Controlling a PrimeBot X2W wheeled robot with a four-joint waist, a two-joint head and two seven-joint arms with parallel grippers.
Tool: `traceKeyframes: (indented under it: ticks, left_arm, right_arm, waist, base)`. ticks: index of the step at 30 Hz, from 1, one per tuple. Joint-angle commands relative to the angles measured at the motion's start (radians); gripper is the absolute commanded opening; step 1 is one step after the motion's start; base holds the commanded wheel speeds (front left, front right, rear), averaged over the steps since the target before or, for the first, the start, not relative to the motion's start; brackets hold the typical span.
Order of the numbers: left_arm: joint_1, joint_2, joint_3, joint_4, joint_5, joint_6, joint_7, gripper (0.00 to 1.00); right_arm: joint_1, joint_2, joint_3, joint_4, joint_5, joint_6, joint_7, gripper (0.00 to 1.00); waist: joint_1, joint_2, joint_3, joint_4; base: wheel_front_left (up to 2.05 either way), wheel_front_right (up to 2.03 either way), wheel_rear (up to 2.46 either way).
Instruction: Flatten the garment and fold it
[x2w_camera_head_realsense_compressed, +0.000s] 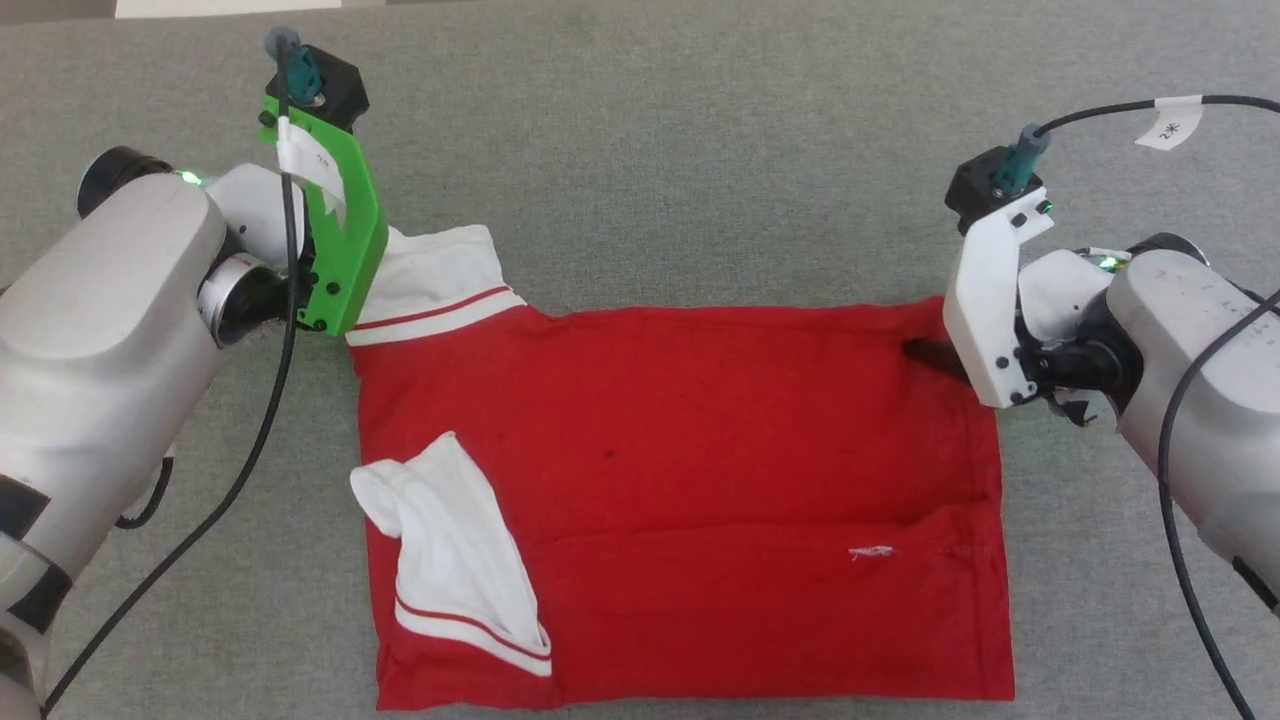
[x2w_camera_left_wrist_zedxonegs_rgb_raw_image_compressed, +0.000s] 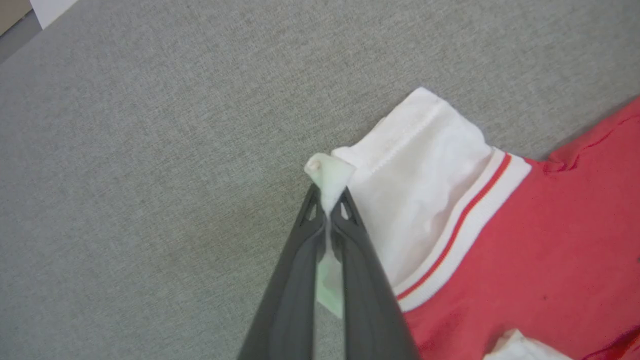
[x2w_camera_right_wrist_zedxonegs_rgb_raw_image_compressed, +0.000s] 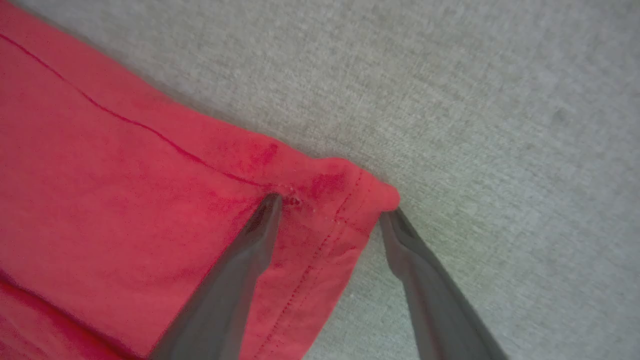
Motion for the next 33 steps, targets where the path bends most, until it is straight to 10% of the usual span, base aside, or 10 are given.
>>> traceKeyframes:
  ticks: [1,2,3,17,33]
  left_arm:
    - [-0.014,0.001,-0.006,0.005,-0.007,-0.004,-0.009,0.00]
    - [-0.015,0.002,-0.009,0.007,-0.010,-0.004,-0.010,0.00]
    - [-0.015,0.005,-0.012,0.011,-0.013,-0.004,-0.012,0.00]
    - [0.054,0.025,-0.080,0.019,-0.025,-0.004,-0.097,0.00]
    - [0.295,0.230,-0.100,-0.366,-0.052,0.071,-0.291,0.00]
  right_arm:
    - [0.035,0.020,0.033,0.032,0.011,-0.002,-0.002,1.00]
    - [0.036,0.020,0.040,0.040,0.015,-0.002,-0.002,1.00]
    - [0.034,0.018,0.049,0.046,0.018,-0.002,-0.006,0.00]
    - [0.028,-0.058,0.133,-0.042,0.070,-0.002,-0.212,0.00]
    - [0.249,-0.224,0.137,-0.255,0.055,-0.002,-0.461,0.00]
  waist:
    - [0.0000,0.0000,0.005,0.001]
    - [0.0000,0.0000,0.006,0.000]
    - [0.0000,0.0000,0.005,-0.002]
    - [0.0000,0.0000,-0.100,-0.020]
    - [0.0000,0.0000,-0.299,0.015]
  base:
    - [0.00,0.00,0.00]
    - [0.00,0.00,0.00]
    - [0.00,0.00,0.00]
    - [0.00,0.00,0.00]
    - [0.00,0.00,0.00]
